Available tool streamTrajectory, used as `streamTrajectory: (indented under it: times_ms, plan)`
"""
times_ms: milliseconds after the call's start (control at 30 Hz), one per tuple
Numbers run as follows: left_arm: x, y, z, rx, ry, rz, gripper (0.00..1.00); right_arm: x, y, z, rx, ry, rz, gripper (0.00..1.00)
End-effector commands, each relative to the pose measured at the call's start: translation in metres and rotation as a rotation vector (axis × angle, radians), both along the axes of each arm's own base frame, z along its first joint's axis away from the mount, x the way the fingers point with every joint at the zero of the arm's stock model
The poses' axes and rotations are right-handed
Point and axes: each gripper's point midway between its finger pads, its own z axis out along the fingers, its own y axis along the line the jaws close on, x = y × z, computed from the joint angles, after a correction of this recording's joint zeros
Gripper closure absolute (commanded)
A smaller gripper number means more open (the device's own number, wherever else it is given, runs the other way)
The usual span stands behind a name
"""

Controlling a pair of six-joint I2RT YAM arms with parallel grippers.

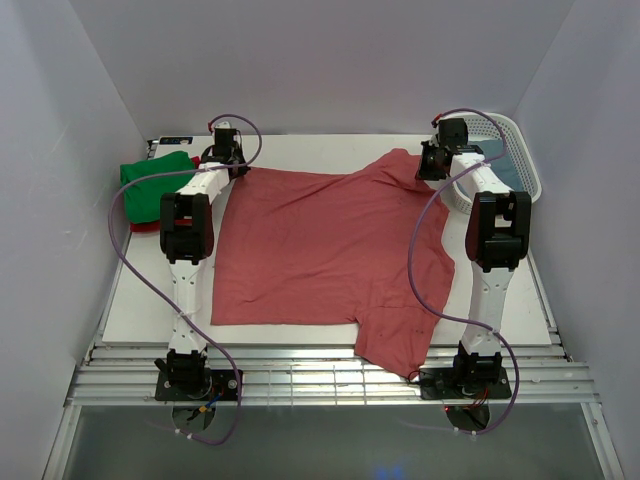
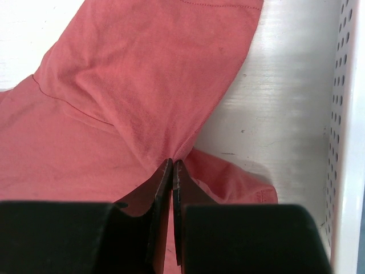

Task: Fold and stack the t-shirts
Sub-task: Grap the side of the flattened tshirt furthest away from the robot with both arms

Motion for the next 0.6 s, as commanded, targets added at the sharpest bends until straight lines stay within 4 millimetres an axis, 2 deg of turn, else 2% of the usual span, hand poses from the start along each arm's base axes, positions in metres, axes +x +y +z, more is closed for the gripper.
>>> streamTrajectory:
  times_ms: [0, 67, 167, 267, 300, 333, 367, 400, 433, 467, 533, 567]
  plan:
    - [-0.012, 0.009, -0.018, 0.024, 0.069, 0.015, 0.98, -0.001, 0.006, 0.006, 0.015, -0.014, 0.016, 0.92]
    - [-0.012, 0.008, -0.013, 0.022, 0.06, 0.014, 0.99, -0.001, 0.006, 0.008, 0.017, -0.017, 0.018, 0.92]
    - [-0.008, 0.008, 0.004, 0.02, 0.027, 0.014, 1.0, -0.001, 0.007, 0.013, 0.02, -0.025, 0.02, 0.92]
    - [-0.006, 0.009, 0.029, 0.02, -0.016, 0.019, 1.0, -0.002, 0.008, 0.023, 0.023, -0.039, 0.029, 0.92]
    - [-0.008, 0.01, 0.031, 0.025, -0.017, 0.023, 1.0, -0.004, 0.008, 0.029, 0.024, -0.049, 0.033, 0.92]
    - [-0.009, 0.012, 0.047, 0.025, -0.044, 0.025, 1.0, -0.005, 0.01, 0.034, 0.026, -0.058, 0.039, 0.92]
    - [-0.009, 0.011, 0.053, 0.025, -0.061, 0.023, 1.0, -0.006, 0.01, 0.037, 0.026, -0.063, 0.042, 0.92]
    - [-0.013, 0.011, 0.052, 0.025, -0.055, 0.023, 1.0, -0.01, 0.01, 0.043, 0.027, -0.071, 0.046, 0.92]
    - [-0.015, 0.012, 0.066, 0.021, -0.078, 0.027, 1.0, -0.012, 0.01, 0.046, 0.029, -0.076, 0.05, 0.92]
    - [-0.016, 0.011, 0.07, 0.02, -0.09, 0.025, 1.0, -0.015, 0.009, 0.053, 0.028, -0.089, 0.051, 0.92]
    - [-0.023, 0.012, 0.075, 0.019, -0.093, 0.027, 1.0, -0.024, 0.01, 0.048, 0.024, -0.073, 0.059, 0.92]
    - [-0.026, 0.012, 0.076, 0.018, -0.098, 0.03, 1.0, -0.027, 0.01, 0.054, 0.023, -0.081, 0.06, 0.92]
